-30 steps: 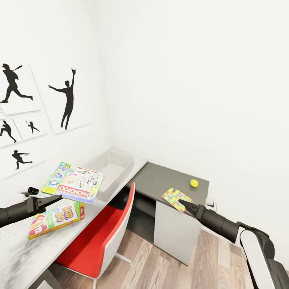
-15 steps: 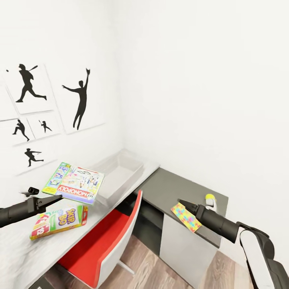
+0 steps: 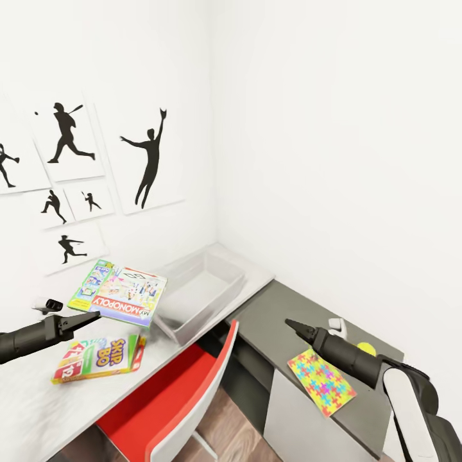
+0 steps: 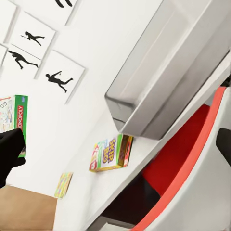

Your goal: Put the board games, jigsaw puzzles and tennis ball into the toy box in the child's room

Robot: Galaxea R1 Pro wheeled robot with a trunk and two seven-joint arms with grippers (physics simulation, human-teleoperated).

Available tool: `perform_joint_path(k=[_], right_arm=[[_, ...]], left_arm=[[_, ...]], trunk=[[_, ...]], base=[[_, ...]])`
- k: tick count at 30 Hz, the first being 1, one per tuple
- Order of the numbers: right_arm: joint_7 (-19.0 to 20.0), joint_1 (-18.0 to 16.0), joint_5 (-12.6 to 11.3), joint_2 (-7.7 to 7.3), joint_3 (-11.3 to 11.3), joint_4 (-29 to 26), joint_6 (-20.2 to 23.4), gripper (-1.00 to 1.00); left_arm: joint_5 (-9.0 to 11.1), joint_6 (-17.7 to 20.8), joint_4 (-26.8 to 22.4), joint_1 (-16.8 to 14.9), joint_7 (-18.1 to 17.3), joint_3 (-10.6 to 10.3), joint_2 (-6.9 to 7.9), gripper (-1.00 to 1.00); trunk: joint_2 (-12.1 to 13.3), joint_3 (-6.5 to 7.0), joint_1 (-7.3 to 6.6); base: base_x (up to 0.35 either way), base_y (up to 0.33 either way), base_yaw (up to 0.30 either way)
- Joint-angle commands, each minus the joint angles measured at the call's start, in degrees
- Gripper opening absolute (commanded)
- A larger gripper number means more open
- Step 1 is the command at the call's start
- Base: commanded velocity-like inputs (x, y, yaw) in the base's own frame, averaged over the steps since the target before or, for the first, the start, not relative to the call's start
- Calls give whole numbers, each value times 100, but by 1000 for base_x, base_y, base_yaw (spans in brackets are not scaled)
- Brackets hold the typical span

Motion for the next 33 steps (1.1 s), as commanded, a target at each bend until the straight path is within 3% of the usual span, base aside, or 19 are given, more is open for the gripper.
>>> perform_joint_path(k=[1,15,33], right_arm=[[35,-5,33,-1,-6,1,25,100],[-3,-5,33,-2,-3,4,25,100],[-3,-5,33,-1,-9,4,25,100]], left_arm=[[5,59,0,-8,-19,-3,2,-100],[6,59,0,-8,-16,-10,-4,-100],[6,59,0,-8,-16,-9,-4,-100]], trunk=[[-13,-13,6],[-13,-13,6],[-13,-13,6]], base=[[232,-179,291],[212,-112,264],[232,0,17]])
